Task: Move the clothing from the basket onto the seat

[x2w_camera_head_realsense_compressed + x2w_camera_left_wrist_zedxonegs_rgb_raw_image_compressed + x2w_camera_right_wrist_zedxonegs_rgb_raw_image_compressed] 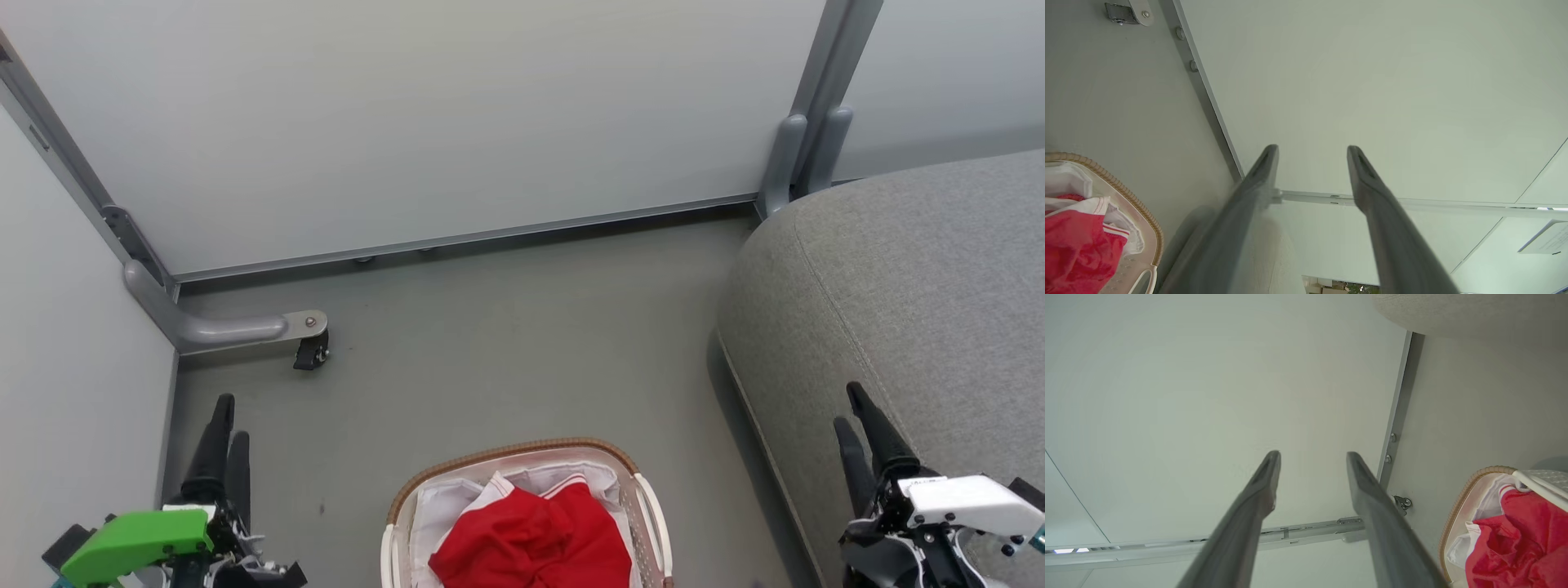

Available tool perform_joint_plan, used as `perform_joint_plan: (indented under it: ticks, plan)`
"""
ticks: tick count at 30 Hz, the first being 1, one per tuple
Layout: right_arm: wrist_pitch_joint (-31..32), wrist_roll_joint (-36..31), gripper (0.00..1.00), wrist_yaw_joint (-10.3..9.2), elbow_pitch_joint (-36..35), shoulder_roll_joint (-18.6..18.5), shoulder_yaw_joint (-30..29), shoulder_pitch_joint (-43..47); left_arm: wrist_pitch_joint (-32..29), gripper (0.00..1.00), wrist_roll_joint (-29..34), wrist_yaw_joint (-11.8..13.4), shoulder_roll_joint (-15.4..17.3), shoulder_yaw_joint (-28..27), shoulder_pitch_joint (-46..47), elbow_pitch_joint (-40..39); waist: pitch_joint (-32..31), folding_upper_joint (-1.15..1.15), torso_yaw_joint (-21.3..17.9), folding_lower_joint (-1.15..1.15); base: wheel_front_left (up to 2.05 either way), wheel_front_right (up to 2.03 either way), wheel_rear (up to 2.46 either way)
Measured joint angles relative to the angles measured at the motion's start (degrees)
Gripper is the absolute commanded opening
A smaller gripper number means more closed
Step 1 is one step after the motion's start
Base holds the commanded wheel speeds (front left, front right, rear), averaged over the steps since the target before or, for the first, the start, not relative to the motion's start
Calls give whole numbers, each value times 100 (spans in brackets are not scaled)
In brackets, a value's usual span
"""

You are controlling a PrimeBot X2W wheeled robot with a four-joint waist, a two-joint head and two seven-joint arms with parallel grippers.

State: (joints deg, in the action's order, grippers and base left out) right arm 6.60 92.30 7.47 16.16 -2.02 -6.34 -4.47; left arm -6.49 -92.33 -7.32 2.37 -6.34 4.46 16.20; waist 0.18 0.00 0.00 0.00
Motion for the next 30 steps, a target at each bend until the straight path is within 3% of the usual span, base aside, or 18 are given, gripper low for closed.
perform_joint_plan:
  ticks: [17, 30]
  plan:
    - [-420, -644, 100, 0, 82, 27, 135, 73, 427, 100, 432, 2, -11, 280, -157, -110, 5, 0, 3, 0, 0, 0, 0]
    - [-735, -1962, 100, 0, -282, 15, -21, 73, 728, 100, 1797, 3, -8, 356, -165, -485, 15, 0, 15, 0, 0, 0, 0]
